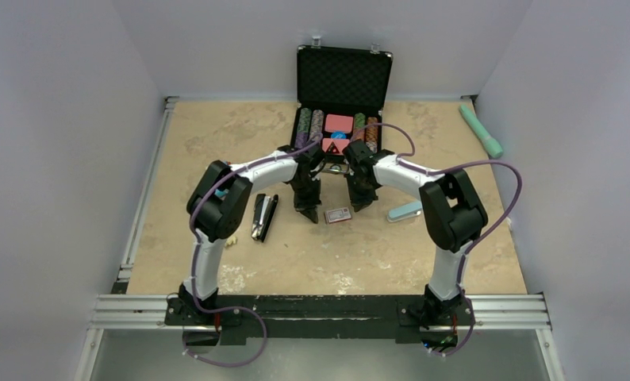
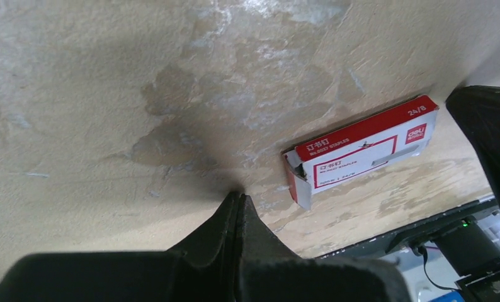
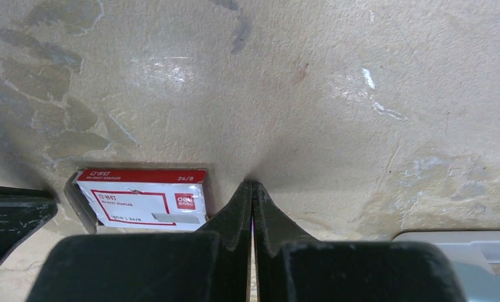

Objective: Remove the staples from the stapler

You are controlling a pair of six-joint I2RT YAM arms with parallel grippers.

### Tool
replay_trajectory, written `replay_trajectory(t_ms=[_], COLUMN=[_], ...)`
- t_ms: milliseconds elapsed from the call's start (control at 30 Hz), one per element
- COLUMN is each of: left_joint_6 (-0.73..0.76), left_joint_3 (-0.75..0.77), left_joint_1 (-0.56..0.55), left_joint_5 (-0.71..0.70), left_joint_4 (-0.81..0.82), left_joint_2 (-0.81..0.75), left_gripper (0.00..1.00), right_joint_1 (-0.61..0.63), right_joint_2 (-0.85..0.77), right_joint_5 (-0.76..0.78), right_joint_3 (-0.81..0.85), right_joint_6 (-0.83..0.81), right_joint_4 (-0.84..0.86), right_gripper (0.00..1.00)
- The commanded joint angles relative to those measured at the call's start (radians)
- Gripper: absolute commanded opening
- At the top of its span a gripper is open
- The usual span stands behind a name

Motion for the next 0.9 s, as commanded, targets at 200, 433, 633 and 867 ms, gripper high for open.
replay_trajectory(t_ms=[200, 433, 633, 867], left_joint_6=[-0.047, -0.051, -0.060, -0.061], left_joint_3=[0.060, 0.047, 0.031, 0.013], left_joint_1=[-0.004, -0.005, -0.005, -0.006], left_joint_5=[0.051, 0.066, 0.088, 0.086], left_joint_4=[0.031, 0.067, 0.103, 0.122], left_joint_2=[0.053, 0.047, 0.051, 0.034], left_gripper=[0.00, 0.00, 0.00, 0.00], right_joint_1=[0.028, 0.067, 0.089, 0.107], right_joint_2=[0.033, 0.050, 0.082, 0.108], right_joint_5=[-0.028, -0.067, -0.071, -0.075], right_joint_3=[0.024, 0.042, 0.057, 0.071], right_joint_6=[-0.020, -0.032, -0.040, -0.045], right_joint_4=[0.033, 0.025, 0.008, -0.015], right_gripper=[0.00, 0.00, 0.00, 0.00])
